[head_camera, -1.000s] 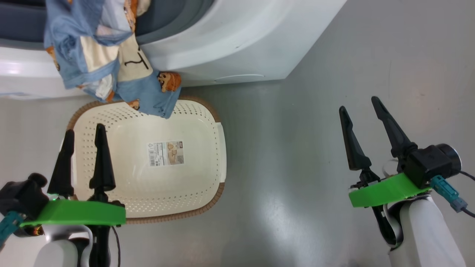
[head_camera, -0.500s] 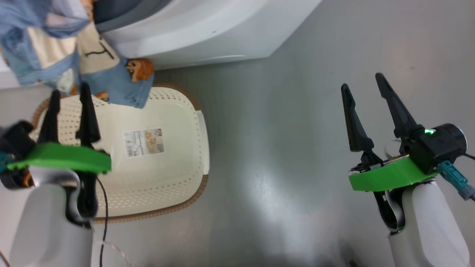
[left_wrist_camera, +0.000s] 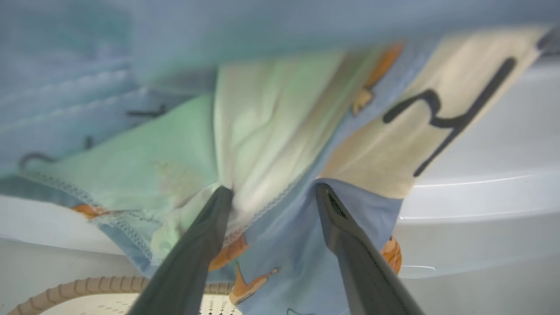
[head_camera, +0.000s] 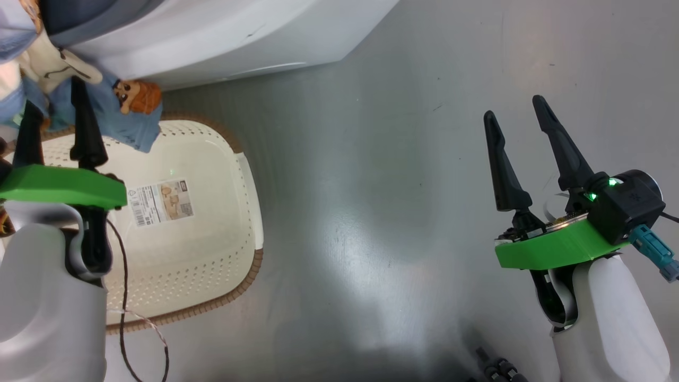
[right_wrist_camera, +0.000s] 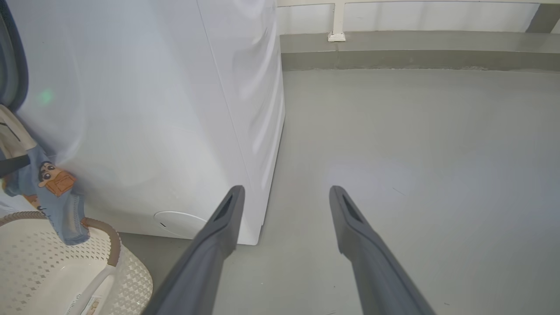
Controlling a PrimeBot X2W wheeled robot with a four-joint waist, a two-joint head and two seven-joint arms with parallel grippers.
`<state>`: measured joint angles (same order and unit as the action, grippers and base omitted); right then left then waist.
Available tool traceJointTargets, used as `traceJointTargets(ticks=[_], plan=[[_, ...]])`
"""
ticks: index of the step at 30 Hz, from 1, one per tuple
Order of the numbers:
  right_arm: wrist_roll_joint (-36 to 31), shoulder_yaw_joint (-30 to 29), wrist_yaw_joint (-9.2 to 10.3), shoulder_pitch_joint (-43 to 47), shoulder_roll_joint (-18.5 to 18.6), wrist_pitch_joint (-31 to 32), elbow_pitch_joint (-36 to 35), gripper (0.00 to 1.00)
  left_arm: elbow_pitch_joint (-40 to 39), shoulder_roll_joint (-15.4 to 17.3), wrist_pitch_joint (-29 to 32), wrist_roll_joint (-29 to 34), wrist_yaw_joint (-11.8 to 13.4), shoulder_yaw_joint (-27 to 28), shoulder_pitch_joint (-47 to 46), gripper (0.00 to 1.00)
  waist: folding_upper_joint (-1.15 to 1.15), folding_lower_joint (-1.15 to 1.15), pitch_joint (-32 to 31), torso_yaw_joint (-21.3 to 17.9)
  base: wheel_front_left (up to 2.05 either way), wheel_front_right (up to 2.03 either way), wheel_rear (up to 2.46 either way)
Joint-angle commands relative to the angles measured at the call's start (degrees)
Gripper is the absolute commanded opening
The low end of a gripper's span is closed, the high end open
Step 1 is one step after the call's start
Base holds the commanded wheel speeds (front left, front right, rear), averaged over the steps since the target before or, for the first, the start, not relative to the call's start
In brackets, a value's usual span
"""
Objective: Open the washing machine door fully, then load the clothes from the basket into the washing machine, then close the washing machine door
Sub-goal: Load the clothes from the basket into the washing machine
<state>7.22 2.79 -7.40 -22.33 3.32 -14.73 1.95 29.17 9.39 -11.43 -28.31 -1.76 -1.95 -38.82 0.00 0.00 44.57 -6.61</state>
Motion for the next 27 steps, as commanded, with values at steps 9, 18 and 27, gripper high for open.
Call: traceJointTargets(ticks=[9,18,27], plan=[[0.33,1.08,-0.09,0.70,-0.45,-0.27,-1.34,1.00,0.53,1.21,-2.83,0.27,0.44,2.47,-1.32,1.00,0.00,0.00,0.17,0.55,0.00,0.00,0.00],[0.17,1.17,-0.09,0.69,-0.45,-0.27,-1.33,1.00,0.07,0.15,-3.52,1.51,0.79,4.17,-2.47,1.00,0.00,0.00,0.31,0.53,0.00,0.00,0.00],[0.32,1.03,-0.09,0.70,-0.45,-0.27,-1.27,1.00,-1.86,-1.42,-3.55,4.43,0.15,6.34,-2.17,0.00,0.00,0.00,0.21,0.48,0.00,0.00,0.00]])
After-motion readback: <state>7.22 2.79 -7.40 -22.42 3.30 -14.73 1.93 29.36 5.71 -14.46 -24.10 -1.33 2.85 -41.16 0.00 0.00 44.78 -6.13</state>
